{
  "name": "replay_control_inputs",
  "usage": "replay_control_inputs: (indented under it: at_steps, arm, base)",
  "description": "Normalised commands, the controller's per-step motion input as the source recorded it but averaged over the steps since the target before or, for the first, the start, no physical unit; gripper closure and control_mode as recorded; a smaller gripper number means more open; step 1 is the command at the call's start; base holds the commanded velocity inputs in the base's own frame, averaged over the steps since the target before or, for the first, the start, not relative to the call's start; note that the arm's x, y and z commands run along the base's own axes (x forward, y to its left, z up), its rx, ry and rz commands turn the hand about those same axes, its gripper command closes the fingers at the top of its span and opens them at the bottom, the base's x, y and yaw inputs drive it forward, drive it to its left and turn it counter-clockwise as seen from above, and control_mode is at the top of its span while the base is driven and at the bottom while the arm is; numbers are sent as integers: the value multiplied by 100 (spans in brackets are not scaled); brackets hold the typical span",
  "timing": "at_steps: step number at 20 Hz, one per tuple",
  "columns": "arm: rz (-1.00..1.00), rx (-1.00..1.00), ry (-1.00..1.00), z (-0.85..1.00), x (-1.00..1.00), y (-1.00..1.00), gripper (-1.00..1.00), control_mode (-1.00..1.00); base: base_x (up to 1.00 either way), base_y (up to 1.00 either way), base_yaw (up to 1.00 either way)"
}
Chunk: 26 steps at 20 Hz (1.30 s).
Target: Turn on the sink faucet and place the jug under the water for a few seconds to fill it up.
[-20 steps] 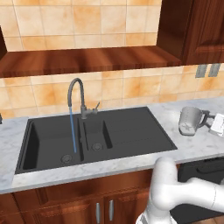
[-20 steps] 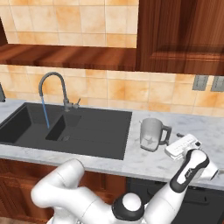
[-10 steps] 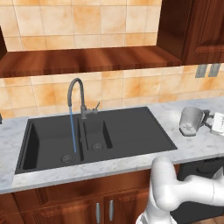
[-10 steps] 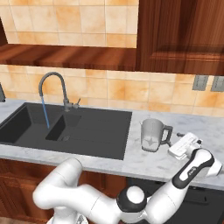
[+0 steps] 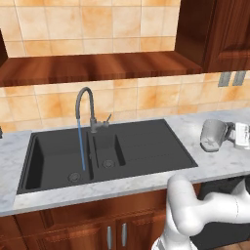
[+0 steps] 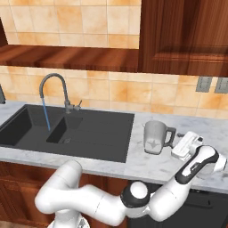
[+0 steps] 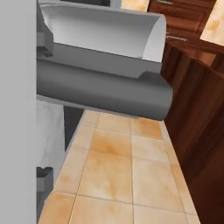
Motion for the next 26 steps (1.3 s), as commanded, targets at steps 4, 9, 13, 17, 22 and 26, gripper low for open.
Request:
replay_control_inputs:
  at_steps: [4, 9, 13, 17, 22, 26]
  arm:
    - [6, -12, 1, 0, 8, 33, -100, -100]
    - [6, -8, 0, 0, 0, 27, -100, -100]
    - [4, -5, 0, 0, 0, 28, -100, -100]
    - [3, -4, 0, 0, 0, 36, 100, -100]
    - [1, 0, 0, 0, 0, 25, 100, -100]
    - [0, 0, -2, 0, -11, 10, 100, -100]
  base:
    - [0, 0, 0]
    - [0, 0, 0]
    - [0, 0, 0]
    - [0, 0, 0]
    - [0, 0, 0]
    - [0, 0, 0]
